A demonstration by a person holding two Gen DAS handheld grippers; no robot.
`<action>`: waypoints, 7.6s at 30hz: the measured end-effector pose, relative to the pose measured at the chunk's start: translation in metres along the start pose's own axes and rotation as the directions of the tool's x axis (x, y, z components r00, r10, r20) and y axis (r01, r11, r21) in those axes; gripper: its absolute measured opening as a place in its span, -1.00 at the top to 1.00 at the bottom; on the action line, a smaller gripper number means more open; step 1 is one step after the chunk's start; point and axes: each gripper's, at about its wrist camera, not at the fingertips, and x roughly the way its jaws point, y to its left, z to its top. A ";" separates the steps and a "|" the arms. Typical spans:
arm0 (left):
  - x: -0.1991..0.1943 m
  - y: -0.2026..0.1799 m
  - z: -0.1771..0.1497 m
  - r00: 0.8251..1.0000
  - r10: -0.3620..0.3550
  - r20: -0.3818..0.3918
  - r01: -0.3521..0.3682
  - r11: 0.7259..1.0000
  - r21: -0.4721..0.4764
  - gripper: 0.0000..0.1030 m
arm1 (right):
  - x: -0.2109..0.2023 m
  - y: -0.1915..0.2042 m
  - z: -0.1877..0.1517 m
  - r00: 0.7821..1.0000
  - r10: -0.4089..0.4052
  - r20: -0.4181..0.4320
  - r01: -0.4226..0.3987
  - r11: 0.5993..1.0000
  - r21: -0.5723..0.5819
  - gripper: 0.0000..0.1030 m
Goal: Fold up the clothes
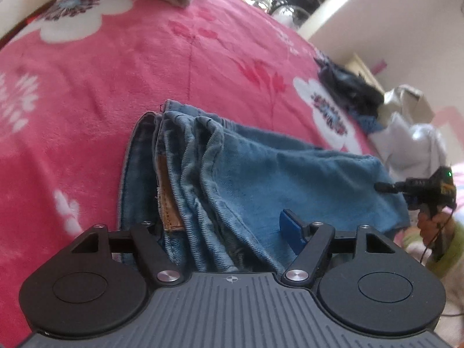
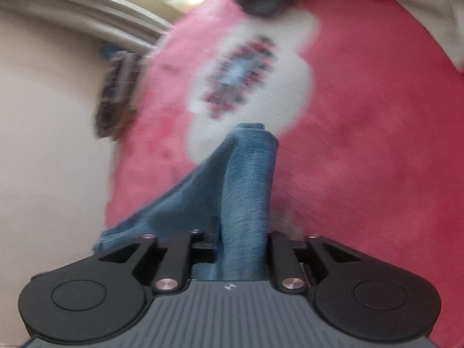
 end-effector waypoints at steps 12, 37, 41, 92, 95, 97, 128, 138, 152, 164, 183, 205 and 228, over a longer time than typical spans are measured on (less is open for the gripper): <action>-0.049 -0.034 0.010 0.978 0.016 0.209 -0.055 0.982 0.183 -0.33 | -0.075 0.069 -0.060 0.934 -0.053 0.352 0.121 0.977 -0.174 0.12; -0.009 -0.166 -0.038 0.999 -0.045 0.023 0.015 0.700 0.714 -0.38 | -0.009 0.066 -0.163 0.989 0.058 0.138 -0.080 0.984 0.157 0.25; 0.019 -0.191 -0.082 1.000 -0.009 -0.023 0.024 0.573 0.819 -0.35 | 0.007 0.062 -0.160 0.991 0.072 0.116 -0.093 0.977 0.194 0.30; 0.068 -0.212 -0.123 0.983 0.101 0.151 -0.181 0.517 0.837 0.69 | 0.015 0.040 -0.168 0.921 0.326 0.213 -0.375 0.890 0.258 0.54; 0.066 -0.211 -0.125 0.982 0.094 0.162 -0.187 0.502 0.845 0.74 | 0.024 0.036 -0.167 0.938 0.306 0.161 -0.343 0.878 0.332 0.37; 0.067 -0.211 -0.126 0.982 0.093 0.164 -0.188 0.500 0.846 0.74 | 0.024 0.032 -0.169 0.944 0.294 0.152 -0.329 0.874 0.357 0.37; 0.059 -0.204 -0.124 0.979 0.078 0.187 -0.198 0.547 0.813 0.45 | 0.038 0.049 -0.179 0.911 0.273 0.308 -0.364 0.883 0.295 0.96; 0.069 -0.206 -0.125 0.971 0.086 0.225 -0.235 0.535 0.812 0.71 | 0.030 0.046 -0.179 0.893 0.294 0.340 -0.384 0.892 0.238 0.96; 0.062 -0.210 -0.150 0.927 0.063 0.369 -0.368 0.337 0.867 0.88 | 0.043 0.036 -0.193 0.975 0.088 0.204 -0.139 0.958 0.250 0.96; 0.073 -0.208 -0.182 0.919 0.068 0.389 -0.395 0.112 0.912 0.89 | 0.036 0.046 -0.180 0.967 0.188 0.170 -0.228 0.940 0.255 0.91; 0.073 -0.206 -0.179 0.933 0.084 0.351 -0.360 0.152 0.921 0.76 | 0.036 0.075 -0.182 0.960 -0.021 0.278 0.016 1.000 0.020 0.87; 0.024 -0.196 -0.130 0.970 -0.010 0.243 -0.214 0.440 0.872 0.48 | 0.062 0.054 -0.193 0.949 0.025 0.314 -0.012 0.999 -0.046 1.00; 0.056 -0.151 -0.094 0.959 0.171 0.227 -0.282 0.663 0.693 0.34 | -0.009 -0.017 -0.191 0.823 -0.152 0.547 -0.158 0.864 0.477 0.01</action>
